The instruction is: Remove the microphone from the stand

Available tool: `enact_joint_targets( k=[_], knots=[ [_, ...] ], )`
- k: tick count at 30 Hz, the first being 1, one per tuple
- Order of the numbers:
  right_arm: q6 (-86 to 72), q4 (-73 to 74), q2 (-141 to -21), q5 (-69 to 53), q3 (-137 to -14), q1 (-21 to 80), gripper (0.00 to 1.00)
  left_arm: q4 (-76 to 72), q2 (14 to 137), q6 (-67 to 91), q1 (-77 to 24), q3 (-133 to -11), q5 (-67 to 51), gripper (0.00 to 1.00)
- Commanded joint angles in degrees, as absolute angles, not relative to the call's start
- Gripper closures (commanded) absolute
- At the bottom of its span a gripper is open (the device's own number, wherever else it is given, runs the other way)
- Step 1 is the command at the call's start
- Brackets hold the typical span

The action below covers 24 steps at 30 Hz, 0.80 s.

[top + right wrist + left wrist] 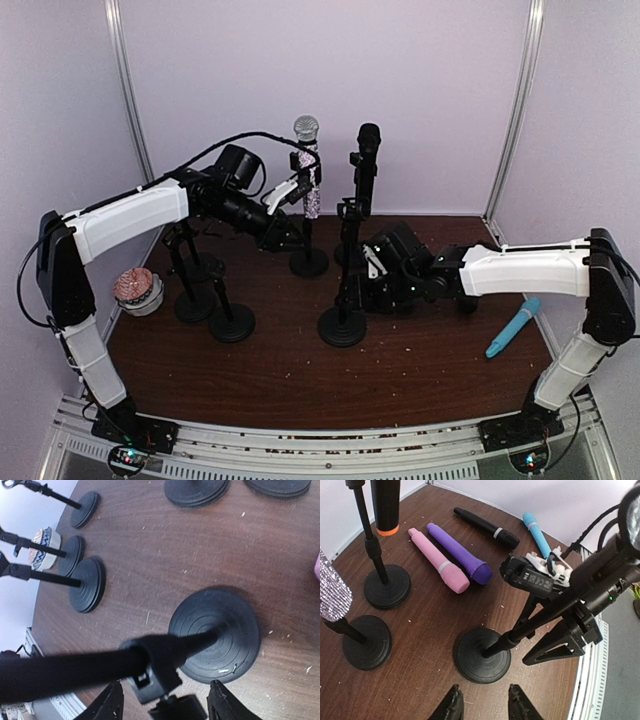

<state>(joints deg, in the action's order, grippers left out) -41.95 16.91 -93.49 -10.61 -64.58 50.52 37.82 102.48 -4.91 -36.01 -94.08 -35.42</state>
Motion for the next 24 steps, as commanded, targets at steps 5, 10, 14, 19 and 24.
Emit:
enact_joint_targets(
  k=[5,10,14,19,24],
  knots=[
    [-42.7,5.2,-85.4,-26.4,-54.6,45.9,0.39,40.4,97.8,-7.9,-34.4,-92.5,-39.6,0.61],
    [-39.7,6.2,-85.9,-37.2,-53.9,40.3,0.41,44.9,95.6,-10.2,-32.6,-92.5,-42.1,0.5],
    [-38.3,6.0,-88.5,-42.8,-55.4,37.2,0.47,47.2,92.8,-11.6,-30.8,-90.5,-43.1,0.4],
    [-37.4,4.8,-92.7,-49.6,-58.8,35.4,0.52,49.0,89.5,-13.3,-29.1,-87.6,-43.5,0.36],
    [-37.7,2.6,-95.0,-52.1,-60.5,35.3,0.53,49.6,87.3,-14.3,-28.8,-85.7,-43.0,0.36]
  ],
)
